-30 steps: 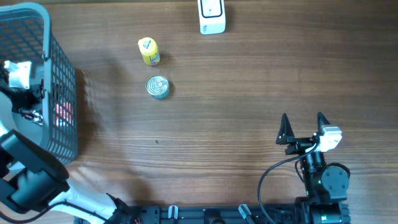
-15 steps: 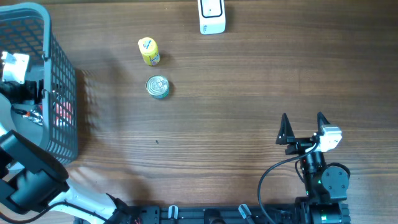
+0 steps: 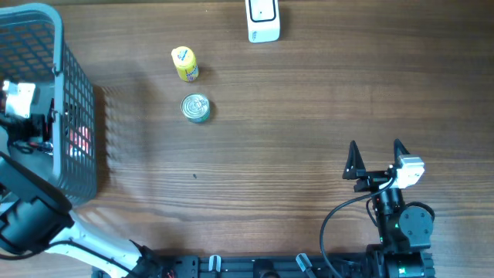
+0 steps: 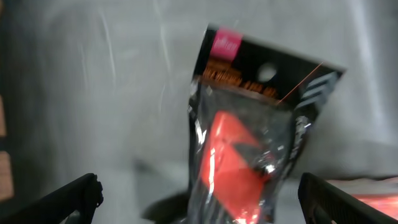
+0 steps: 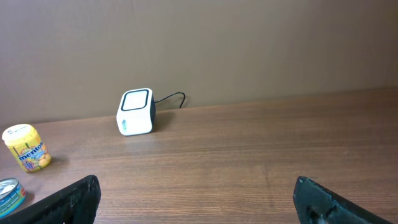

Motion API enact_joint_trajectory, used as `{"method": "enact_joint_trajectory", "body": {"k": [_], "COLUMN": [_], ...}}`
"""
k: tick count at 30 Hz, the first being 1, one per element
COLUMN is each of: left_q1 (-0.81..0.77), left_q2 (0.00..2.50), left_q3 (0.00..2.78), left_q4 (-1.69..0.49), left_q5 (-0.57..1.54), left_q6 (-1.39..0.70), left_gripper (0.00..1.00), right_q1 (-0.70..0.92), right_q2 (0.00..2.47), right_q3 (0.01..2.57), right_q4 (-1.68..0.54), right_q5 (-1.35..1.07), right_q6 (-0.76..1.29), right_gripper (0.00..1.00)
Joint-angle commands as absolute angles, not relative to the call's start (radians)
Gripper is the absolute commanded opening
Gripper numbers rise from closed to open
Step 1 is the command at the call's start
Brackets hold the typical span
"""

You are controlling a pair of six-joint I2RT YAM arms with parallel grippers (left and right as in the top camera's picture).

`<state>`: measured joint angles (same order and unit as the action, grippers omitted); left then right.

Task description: Scan the item barcode

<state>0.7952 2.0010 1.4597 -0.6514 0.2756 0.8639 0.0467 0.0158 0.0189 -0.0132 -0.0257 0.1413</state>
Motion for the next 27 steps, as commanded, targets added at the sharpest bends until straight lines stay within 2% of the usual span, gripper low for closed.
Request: {"method": "enact_joint_trajectory", "body": {"k": [1, 8, 11, 15, 18, 22, 27], "left_q1": [0.812, 0.811, 0.811, 0.811, 0.811, 0.812, 0.816], "left_q2": [2.043, 2.061, 2.061, 2.061, 2.061, 2.061, 2.061], "left_q3": [1.478, 1.477, 1.477, 1.477, 1.476, 1.472, 1.472], "left_q4": [-0.655, -0.651, -0.651, -0.662, -0.670, -0.700, -0.704], "left_q5": [0.295, 0.295, 0.296, 0.295, 0.296, 0.295, 0.295], "left_q6": [0.888, 0.918, 0.916, 0.915, 0.912, 0.909, 0.812], "left_gripper": [0.99, 0.96, 0.87, 0.83, 0.77, 0.65, 0.55], "right_q1": [0.049, 0.049, 0.049, 0.049, 0.049, 0.049, 0.049], "right_q2": [0.014, 0.014, 0.014, 0.014, 0.014, 0.014, 0.014], "right_q3": [0.011, 0.011, 0.011, 0.011, 0.011, 0.011, 0.011], "right_q4": [-0.008, -0.008, -0.008, -0.008, -0.008, -0.008, -0.008], "right_q5": [-0.039, -0.039, -0.039, -0.039, -0.039, -0.039, -0.039], "right_q6": [0.137, 0.137, 0.137, 0.138, 0.137, 0.137, 0.137], "right_gripper": [1.00, 1.00, 1.00, 1.00, 1.00, 1.00, 1.00]}}
